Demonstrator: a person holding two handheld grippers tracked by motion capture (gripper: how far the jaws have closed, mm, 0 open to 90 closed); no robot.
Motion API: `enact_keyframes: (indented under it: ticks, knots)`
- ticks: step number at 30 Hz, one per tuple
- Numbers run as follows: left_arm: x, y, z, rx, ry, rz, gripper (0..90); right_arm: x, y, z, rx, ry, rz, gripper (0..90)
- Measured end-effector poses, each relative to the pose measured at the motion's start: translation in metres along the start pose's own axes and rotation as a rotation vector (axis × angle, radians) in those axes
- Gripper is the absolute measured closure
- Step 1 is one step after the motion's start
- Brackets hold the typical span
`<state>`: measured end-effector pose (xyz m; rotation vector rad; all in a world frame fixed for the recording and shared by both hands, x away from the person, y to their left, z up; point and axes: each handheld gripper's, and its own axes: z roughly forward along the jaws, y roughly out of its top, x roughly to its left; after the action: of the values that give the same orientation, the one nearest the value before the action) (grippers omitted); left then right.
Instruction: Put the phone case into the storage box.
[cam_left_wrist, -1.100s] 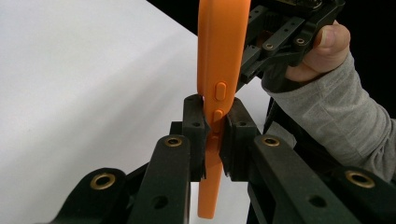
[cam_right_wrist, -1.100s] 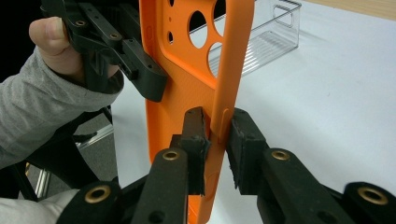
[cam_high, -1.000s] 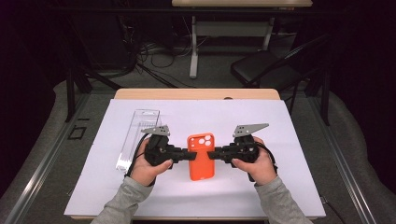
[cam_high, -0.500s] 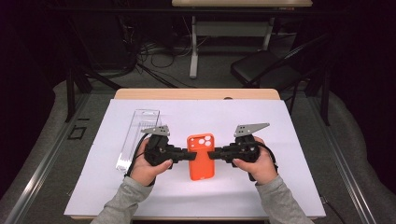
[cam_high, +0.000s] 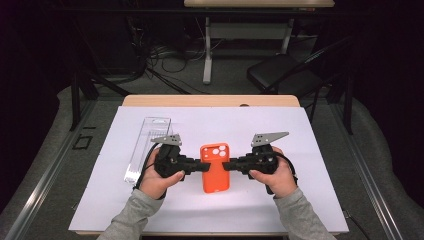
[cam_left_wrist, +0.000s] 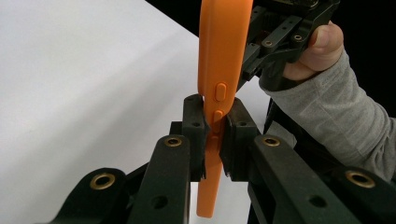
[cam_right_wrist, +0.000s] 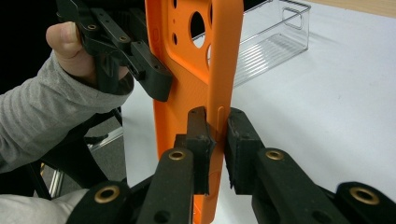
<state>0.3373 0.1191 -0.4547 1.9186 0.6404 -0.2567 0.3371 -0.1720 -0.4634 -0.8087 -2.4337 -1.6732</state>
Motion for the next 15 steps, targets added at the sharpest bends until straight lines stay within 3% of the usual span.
enact_keyframes:
  ticks: [15]
  knots:
    - [0.0008,0.0001,-0.0003,-0.010,0.001,-0.007,80.6,-0.0008,-0.0006,-0.0002,-0.009,0.002,0.020,81.8]
